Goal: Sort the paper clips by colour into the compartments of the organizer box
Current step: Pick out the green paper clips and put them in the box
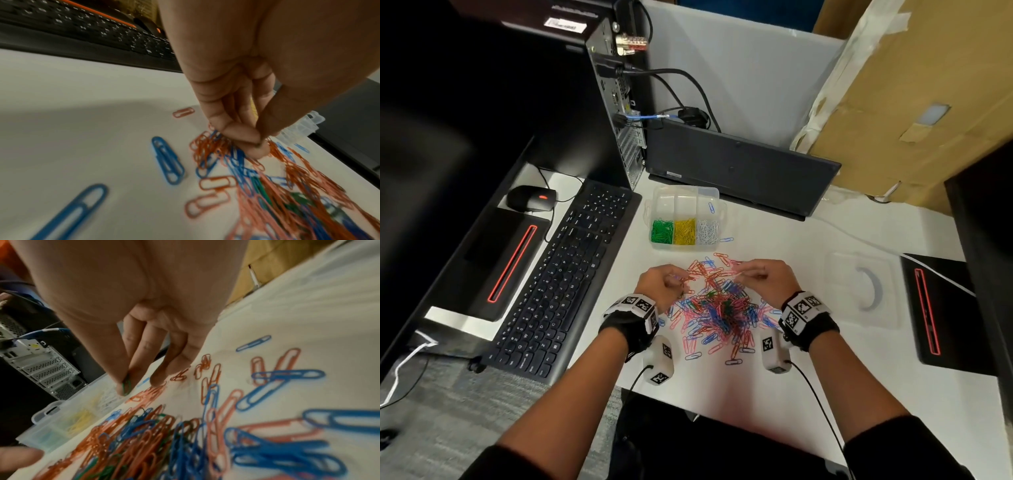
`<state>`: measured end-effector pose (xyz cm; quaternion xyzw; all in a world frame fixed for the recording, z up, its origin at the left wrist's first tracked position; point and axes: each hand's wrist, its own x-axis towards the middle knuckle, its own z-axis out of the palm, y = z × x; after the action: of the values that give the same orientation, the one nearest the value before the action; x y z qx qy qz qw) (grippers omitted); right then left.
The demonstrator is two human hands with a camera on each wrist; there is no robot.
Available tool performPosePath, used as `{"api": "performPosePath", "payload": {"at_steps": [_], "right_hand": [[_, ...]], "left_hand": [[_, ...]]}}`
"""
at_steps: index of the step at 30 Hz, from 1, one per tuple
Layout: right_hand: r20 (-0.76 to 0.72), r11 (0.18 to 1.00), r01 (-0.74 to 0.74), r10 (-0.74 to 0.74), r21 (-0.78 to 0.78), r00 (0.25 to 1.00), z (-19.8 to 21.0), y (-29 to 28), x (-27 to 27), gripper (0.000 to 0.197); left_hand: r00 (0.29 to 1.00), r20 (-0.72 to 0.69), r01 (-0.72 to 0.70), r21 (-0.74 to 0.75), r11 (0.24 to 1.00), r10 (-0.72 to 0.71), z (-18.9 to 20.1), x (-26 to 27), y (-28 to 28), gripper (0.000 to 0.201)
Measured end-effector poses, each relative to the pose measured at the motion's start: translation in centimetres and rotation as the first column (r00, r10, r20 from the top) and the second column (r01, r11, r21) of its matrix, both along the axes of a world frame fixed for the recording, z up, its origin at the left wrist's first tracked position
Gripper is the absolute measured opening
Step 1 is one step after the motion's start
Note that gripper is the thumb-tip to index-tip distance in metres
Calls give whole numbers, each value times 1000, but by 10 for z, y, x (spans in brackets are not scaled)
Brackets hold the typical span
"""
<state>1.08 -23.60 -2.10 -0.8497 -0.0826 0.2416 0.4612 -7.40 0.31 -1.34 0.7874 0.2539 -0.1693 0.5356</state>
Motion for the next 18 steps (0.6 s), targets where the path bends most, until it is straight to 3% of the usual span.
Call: {"api": "performPosePath", "payload": {"at_steps": [2,4,8,11,14,18], "right_hand": [[5,999,27,-28,38,1000,3,-2,-2,17],[-114,990,52,-37,128,993,4,-2,-7,18],[-227,994,29,-4,104,974,0,-3,-16,24],[-141,999,-30,27,-19,990,-3,-3,-24,25],[7,988,-93,94,-122,996,-3,-4,-28,16],[153,970,-155,185,-187,971,-2,-1,-30,20]], "left_hand": [[999,28,16,-48,999,-15,-2,-1,-6,32],[999,42,19,-24,1000,-18,-8,0,-14,43],[978,81,180,142,973,-193,1,0,-34,34],[933,100,306,287,908,-346,1,-1,-46,22],[897,49,380,419,824,-439,-9,-2,-52,22],[883,31,397,483,780,-468,-7,-2,-57,23]]}}
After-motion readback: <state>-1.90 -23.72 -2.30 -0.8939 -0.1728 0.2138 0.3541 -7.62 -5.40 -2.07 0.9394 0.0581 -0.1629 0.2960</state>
